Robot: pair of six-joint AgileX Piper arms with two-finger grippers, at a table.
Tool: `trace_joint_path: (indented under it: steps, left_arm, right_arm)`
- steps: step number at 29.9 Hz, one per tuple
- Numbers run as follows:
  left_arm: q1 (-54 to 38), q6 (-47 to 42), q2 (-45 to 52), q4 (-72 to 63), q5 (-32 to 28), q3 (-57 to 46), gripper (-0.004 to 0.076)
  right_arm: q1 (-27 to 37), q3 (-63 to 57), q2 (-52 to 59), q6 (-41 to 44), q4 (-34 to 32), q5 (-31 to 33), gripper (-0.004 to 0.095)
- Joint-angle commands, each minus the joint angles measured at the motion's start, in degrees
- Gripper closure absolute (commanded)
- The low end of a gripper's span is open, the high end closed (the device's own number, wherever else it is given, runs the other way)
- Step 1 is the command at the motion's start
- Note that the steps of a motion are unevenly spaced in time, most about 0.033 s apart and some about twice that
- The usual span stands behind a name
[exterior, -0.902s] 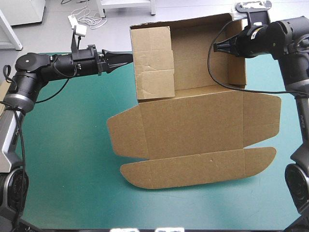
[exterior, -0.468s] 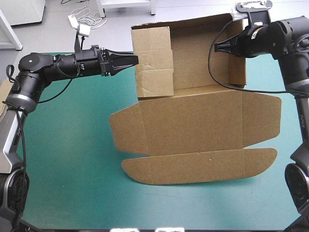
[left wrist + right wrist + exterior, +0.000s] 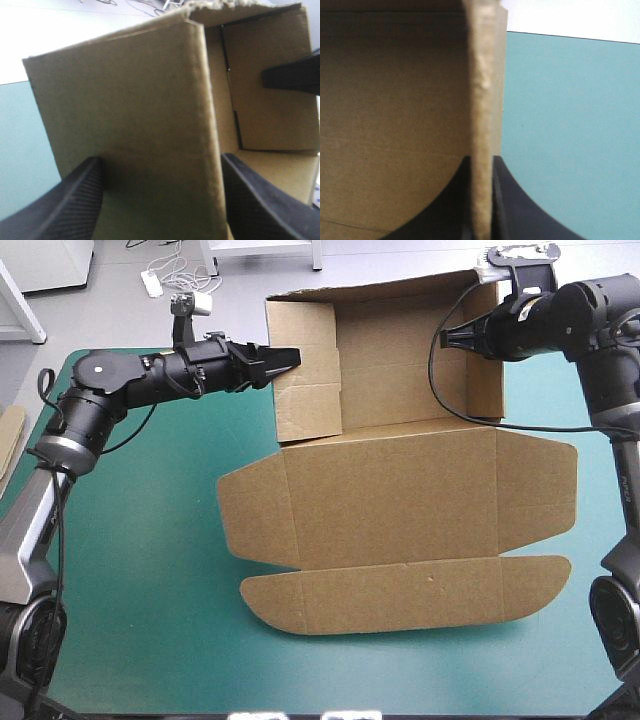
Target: Fold the box
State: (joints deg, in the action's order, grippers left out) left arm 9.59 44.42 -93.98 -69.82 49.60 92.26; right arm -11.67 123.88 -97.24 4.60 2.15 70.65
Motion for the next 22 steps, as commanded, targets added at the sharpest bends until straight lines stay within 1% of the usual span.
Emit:
trace_joint_path:
  steps: [1,6,10,13,15,18,20,21,22]
  left_arm:
    - [4.37,-5.45,2.64,2.75,-5.87,1.94,0.0246]
    - [7.42,-16.61,2.64,16.44,-11.73,1.94,0.0255]
    - [7.84,-25.82,2.64,27.5,-12.13,1.94,0.0284]
    - [7.95,-33.36,2.51,36.28,-12.27,1.94,0.0335]
    - [7.95,-37.09,2.03,40.77,-12.39,2.07,0.0359]
    - [7.95,-42.76,0.59,46.6,-10.79,3.57,0.037]
    - [7.95,-45.21,-0.84,49.38,-8.14,5.65,0.0376]
    - [7.95,-45.97,-1.42,50.58,-6.94,6.88,0.0391]
    - [7.95,-46.61,-2.26,51.71,-5.75,7.99,0.0426]
  right_arm:
    - [-0.12,1.82,2.34,0.43,5.57,-3.7,0.0925]
    - [-0.73,1.82,0.15,0.43,5.84,-1.16,0.0925]
    - [-1.79,1.82,-2.64,0.92,5.48,-0.14,0.0925]
    - [-3.12,1.82,-4.6,2.47,4.84,0.12,0.0924]
    - [-4.44,1.82,-5.88,4.65,4.11,-0.99,0.0924]
    - [-6.32,1.82,-7.7,7.09,3.11,-2.03,0.0924]
    - [-7.28,1.82,-8.94,8.7,1.93,-1.63,0.0921]
    - [-7.67,1.82,-9.58,9.43,1.04,-1.31,0.0918]
    - [-8.07,1.82,-9.98,10.09,0.13,-0.78,0.0915]
